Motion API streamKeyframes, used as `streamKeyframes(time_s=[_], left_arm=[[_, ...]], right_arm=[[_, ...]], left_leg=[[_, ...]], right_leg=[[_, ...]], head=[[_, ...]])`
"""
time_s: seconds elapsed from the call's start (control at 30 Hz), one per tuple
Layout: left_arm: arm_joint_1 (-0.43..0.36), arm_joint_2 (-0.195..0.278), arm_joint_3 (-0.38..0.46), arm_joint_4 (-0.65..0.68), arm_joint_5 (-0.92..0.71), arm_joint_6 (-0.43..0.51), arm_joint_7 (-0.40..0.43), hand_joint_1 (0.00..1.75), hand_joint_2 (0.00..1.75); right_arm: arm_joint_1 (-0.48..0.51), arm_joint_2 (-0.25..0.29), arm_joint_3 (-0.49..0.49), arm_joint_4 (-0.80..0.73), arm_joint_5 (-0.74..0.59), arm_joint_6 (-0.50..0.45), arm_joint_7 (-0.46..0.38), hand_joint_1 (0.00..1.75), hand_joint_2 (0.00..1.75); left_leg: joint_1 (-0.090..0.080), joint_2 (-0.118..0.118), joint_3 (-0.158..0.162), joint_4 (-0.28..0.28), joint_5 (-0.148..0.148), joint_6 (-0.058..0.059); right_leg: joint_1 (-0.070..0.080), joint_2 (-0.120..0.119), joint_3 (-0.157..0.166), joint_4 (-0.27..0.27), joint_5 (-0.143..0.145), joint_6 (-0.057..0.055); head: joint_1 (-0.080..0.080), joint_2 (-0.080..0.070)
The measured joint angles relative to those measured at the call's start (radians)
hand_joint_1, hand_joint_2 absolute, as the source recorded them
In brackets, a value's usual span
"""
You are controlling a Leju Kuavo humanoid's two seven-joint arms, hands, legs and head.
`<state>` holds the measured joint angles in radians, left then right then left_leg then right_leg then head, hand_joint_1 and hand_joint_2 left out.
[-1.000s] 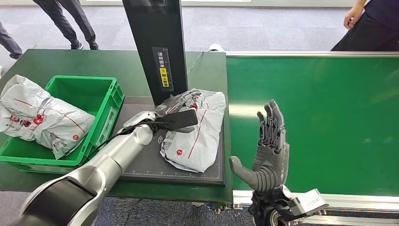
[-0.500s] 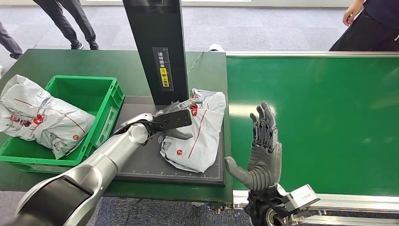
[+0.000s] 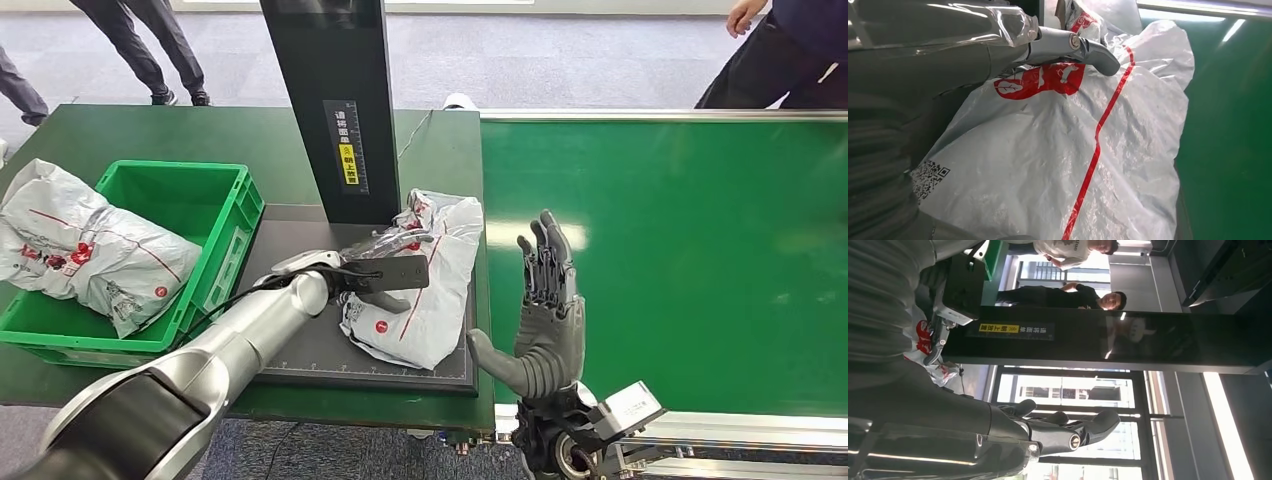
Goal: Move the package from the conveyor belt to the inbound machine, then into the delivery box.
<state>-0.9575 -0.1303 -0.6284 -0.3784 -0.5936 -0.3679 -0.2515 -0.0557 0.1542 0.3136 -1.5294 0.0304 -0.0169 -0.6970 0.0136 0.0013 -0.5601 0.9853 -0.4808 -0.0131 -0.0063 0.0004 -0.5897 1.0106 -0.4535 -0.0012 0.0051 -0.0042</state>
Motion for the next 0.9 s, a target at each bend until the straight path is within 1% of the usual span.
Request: streamKeyframes(time_s=[0.13, 0.2, 0.23, 0.33, 0.37, 0.63, 0.9], left_arm=[[0.0, 0.002, -0.019, 0.01, -0.004, 0.0, 0.011, 0.0, 1.75], [0.0, 0.003, -0.029, 0.014, -0.008, 0.0, 0.015, 0.05, 1.75], [0.0, 0.003, -0.034, 0.016, -0.01, 0.001, 0.017, 0.35, 1.75], [0.001, 0.004, -0.047, 0.021, -0.012, 0.006, 0.025, 1.59, 1.75], [0.001, 0.004, -0.051, 0.023, -0.013, 0.009, 0.029, 1.73, 1.75], [0.003, 0.006, -0.061, 0.034, 0.002, 0.041, 0.058, 1.75, 1.75], [0.009, 0.01, -0.061, 0.043, 0.016, 0.048, 0.046, 1.75, 1.75]], right_arm=[[-0.004, -0.004, 0.011, 0.007, -0.009, -0.008, 0.0, 0.0, 1.75], [-0.004, -0.006, 0.016, 0.009, -0.013, -0.012, 0.0, 0.0, 1.75], [-0.005, -0.007, 0.018, 0.009, -0.014, -0.013, 0.0, 0.0, 1.75], [-0.006, -0.009, 0.024, 0.009, -0.016, -0.015, 0.0, 0.0, 1.75], [-0.006, -0.009, 0.025, 0.009, -0.017, -0.016, 0.0, 0.0, 1.75], [-0.006, -0.009, 0.028, 0.014, -0.015, -0.014, 0.0, 0.0, 1.75], [-0.009, -0.009, 0.032, 0.027, -0.013, -0.007, 0.0, 0.0, 1.75]], left_leg=[[0.0, 0.0, 0.0, 0.0, 0.0, 0.0], [0.0, 0.0, 0.0, 0.0, 0.0, 0.0], [0.0, 0.0, 0.0, 0.0, 0.0, 0.0], [0.0, 0.0, 0.0, 0.0, 0.0, 0.0], [0.0, 0.0, 0.0, 0.0, 0.0, 0.0], [0.0, 0.0, 0.0, 0.0, 0.0, 0.0], [0.0, 0.0, 0.0, 0.0, 0.0, 0.0]], right_leg=[[0.0, 0.0, 0.0, 0.0, 0.0, 0.0], [0.0, 0.0, 0.0, 0.0, 0.0, 0.0], [0.0, 0.0, 0.0, 0.0, 0.0, 0.0], [0.0, 0.0, 0.0, 0.0, 0.0, 0.0], [0.0, 0.0, 0.0, 0.0, 0.0, 0.0], [0.0, 0.0, 0.0, 0.0, 0.0, 0.0], [0.0, 0.0, 0.0, 0.0, 0.0, 0.0]], head=[[0.0, 0.0], [0.0, 0.0], [0.0, 0.0], [0.0, 0.0], [0.0, 0.0], [0.0, 0.0], [0.0, 0.0]])
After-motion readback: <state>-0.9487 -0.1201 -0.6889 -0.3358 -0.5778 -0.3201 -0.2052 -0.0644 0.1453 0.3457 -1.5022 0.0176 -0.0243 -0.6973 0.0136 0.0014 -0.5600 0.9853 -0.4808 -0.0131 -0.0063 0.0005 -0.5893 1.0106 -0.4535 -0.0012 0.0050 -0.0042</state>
